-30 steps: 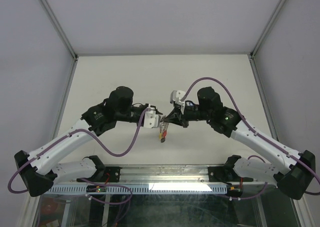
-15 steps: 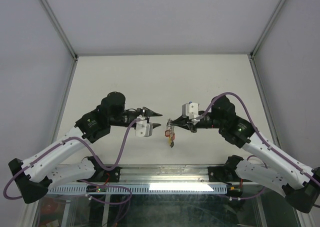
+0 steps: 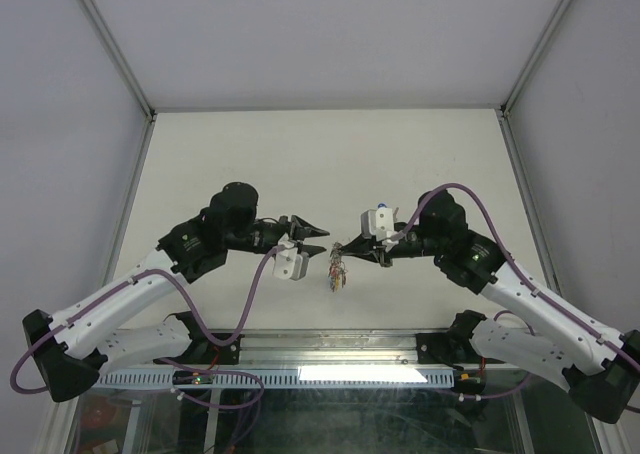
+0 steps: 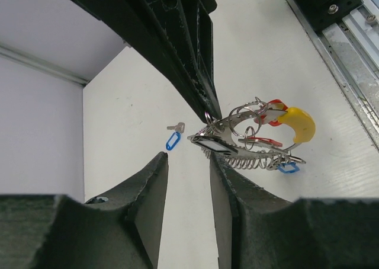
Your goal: Put the keys on the keyring
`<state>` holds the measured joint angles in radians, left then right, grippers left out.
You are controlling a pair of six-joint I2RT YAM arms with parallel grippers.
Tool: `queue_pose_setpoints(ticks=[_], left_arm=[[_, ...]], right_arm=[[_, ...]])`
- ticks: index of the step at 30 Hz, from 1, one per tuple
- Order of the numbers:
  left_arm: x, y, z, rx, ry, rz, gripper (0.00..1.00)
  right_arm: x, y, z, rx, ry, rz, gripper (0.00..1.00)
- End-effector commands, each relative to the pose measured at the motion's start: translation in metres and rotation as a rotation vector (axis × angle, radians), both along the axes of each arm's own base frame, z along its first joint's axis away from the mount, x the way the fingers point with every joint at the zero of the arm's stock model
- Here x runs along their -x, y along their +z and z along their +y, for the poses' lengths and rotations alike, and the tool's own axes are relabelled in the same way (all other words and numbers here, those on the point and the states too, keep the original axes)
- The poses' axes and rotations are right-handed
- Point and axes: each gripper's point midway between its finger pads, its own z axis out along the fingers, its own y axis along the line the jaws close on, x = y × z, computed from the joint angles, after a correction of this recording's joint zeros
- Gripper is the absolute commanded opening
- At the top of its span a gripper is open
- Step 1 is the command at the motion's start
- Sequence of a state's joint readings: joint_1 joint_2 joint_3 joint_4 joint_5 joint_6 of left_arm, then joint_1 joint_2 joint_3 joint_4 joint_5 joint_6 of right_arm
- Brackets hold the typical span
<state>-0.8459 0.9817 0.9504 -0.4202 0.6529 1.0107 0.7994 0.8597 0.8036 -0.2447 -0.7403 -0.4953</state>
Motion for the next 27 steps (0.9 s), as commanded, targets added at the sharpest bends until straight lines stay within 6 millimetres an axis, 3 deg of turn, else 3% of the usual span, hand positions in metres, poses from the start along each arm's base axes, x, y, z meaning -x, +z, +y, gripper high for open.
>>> queue_pose_setpoints(ticks=[1,17,22,27], left_arm=[[0.016,0.023,-0.011,0.064,-0.113,-0.074,0.31],[0.017,0.005,-0.019,-0.022,-0.122,-0.100,0.25],[0.014,0.005,-0.017,-0.027,-0.101,-0.104,0.17],[0.010,0.006,-0.018,-0.032,-0.079,-0.094,0.01]], right_arm=[[0.002,0.033,0.007,-0.085,0.035,-0.069,0.00],[0.005,0.032,0.007,-0.083,0.050,-0.050,0.00],[0.006,0.034,0.007,-0.088,0.050,-0.055,0.00],[0.007,0.034,0.006,-0.091,0.050,-0.058,0.00]])
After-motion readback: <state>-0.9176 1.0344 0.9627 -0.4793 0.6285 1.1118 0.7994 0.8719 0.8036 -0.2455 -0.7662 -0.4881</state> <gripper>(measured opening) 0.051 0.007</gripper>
